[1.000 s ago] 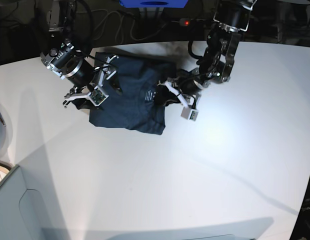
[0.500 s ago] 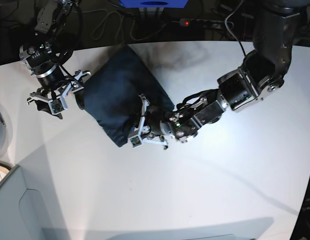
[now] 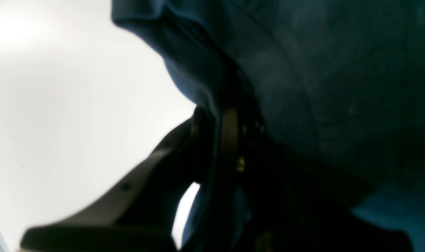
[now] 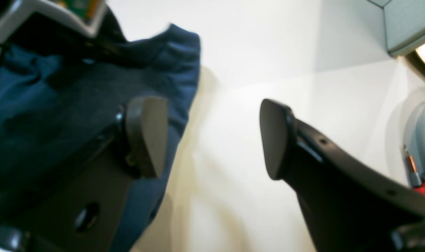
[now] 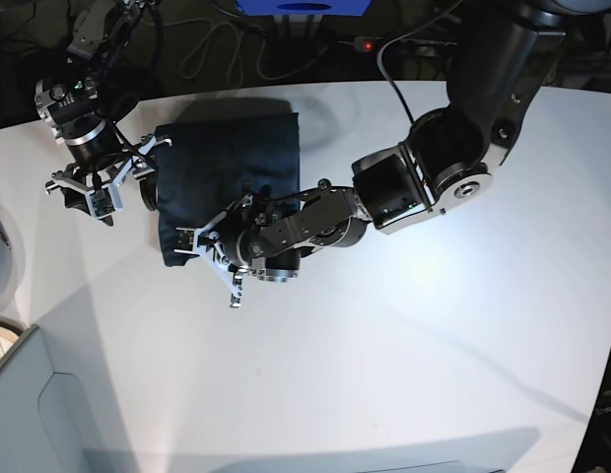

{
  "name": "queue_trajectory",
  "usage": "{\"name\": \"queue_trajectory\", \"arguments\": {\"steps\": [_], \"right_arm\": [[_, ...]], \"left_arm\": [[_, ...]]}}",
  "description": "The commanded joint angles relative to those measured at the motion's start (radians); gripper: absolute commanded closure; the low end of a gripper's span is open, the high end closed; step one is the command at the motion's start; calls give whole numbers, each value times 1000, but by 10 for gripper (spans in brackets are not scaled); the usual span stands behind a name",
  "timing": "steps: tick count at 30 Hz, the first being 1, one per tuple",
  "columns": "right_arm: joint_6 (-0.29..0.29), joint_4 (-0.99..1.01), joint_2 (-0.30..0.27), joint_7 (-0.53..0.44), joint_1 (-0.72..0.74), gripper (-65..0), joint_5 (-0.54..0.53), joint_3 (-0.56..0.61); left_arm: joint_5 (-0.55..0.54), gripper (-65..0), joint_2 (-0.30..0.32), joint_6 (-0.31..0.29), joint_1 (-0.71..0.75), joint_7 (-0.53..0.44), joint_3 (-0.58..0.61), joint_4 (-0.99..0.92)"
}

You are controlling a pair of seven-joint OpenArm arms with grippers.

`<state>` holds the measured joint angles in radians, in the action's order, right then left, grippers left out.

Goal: Fold the T-shirt properly

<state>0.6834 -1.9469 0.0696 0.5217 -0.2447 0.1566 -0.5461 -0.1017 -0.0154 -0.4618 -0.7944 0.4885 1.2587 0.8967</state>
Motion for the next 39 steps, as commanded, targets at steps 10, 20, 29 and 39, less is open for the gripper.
{"name": "queue_trajectory", "arguments": {"steps": [10,20,29,39], "right_arm": [[15,-10,-3,-24,8,-393,-21,5],[15,-18,22,-28,-5,-363,-21,53],[15,25,49,-33,-52,-14,-22,106],[15,180,69,-102,-64,-1,-22,103]], "left_arm": [[273,-316,13,-30,89,92,-313,204],[339,-318,81,-30,157,101,-463,526],[389,-318,187,-30,447,92,-911,823],[386,-318,176,-30,769,100,-1422,998]]}}
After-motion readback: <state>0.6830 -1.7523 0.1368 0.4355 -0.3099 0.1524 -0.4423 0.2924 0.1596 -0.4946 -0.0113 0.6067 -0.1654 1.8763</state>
